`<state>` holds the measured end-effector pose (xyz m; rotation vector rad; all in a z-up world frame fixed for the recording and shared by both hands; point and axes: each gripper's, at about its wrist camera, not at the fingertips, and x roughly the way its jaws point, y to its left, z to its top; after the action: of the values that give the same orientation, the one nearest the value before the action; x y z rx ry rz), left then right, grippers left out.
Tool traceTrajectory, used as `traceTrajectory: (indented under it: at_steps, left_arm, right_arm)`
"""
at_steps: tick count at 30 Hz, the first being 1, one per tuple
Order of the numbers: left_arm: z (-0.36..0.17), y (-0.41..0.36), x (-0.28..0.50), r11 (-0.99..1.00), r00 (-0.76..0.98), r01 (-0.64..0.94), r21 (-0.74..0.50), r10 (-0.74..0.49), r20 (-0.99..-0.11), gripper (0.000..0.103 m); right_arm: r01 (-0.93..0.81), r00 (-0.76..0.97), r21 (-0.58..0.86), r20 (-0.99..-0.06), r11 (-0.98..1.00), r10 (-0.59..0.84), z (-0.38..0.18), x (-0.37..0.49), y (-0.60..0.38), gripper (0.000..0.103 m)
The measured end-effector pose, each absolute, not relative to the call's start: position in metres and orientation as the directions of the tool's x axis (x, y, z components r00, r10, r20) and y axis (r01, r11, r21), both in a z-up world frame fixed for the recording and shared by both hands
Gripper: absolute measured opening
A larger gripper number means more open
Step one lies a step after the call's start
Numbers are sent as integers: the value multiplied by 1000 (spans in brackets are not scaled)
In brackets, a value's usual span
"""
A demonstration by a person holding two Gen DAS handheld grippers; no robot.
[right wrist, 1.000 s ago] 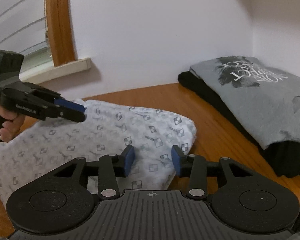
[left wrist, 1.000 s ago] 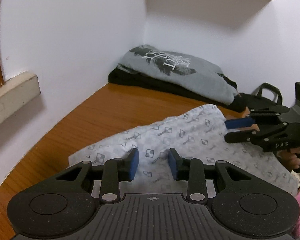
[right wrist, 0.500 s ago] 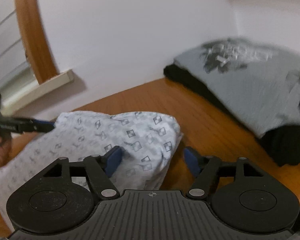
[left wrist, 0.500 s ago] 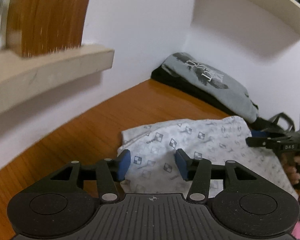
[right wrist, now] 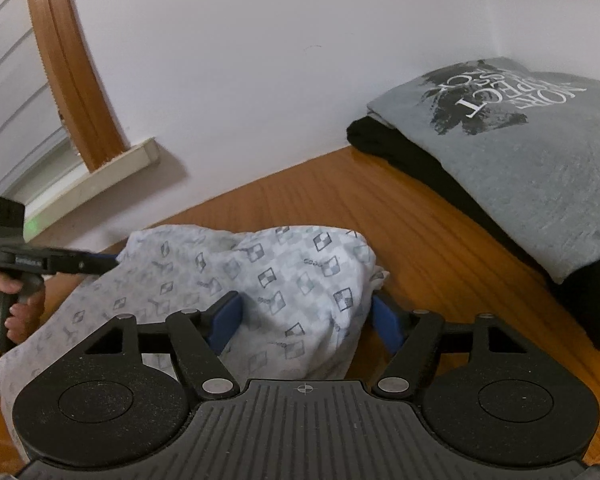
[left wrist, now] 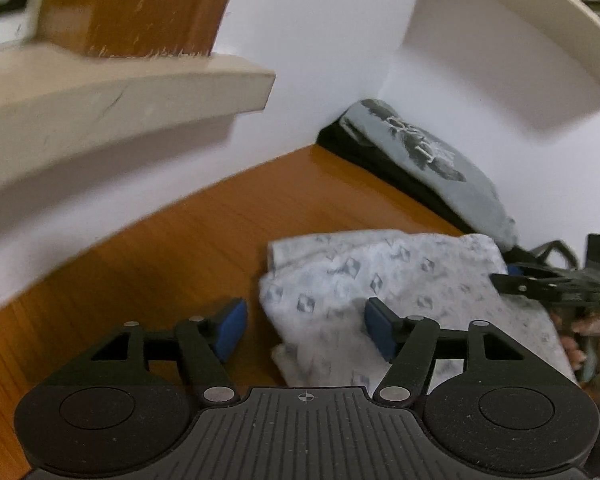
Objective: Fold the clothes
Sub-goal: 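Pinch the folded shirt with both grippers side by side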
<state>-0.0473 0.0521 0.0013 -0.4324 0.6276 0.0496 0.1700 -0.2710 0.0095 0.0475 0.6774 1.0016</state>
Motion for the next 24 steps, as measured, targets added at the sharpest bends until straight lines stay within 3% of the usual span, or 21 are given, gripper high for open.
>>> traceTrajectory:
  at_steps: [6, 9, 12, 15, 19, 24]
  left_arm:
    - [-4, 55, -38, 877, 825, -107, -468, -184, -534, 65]
    - [-6, 57, -25, 858, 813, -100, -504, -222, -538, 51]
    - [-4, 53, -16, 865, 806, -80, -496, -237, -542, 30]
    - [7, 47, -20, 885, 828, -60, -461, -213, -518, 21]
    - [35, 34, -29, 916, 870, -11, -402, -190, -456, 18]
    - [68, 5, -29, 970, 919, -16, -241, -81, -385, 16]
  right_arm:
    - [-793, 321, 319, -505, 519, 801, 7, 162, -260, 55]
    - [-784, 288, 363, -507, 504, 812, 8, 163, -260, 43]
    - [-786, 295, 359, -498, 503, 816, 9, 156, -261, 36]
    - [-803, 338, 305, -472, 511, 814, 15, 143, -265, 31]
    - [-819, 398, 260, -384, 511, 833, 32, 125, -279, 23]
    - [-828, 467, 188, -293, 529, 835, 56, 109, -289, 21]
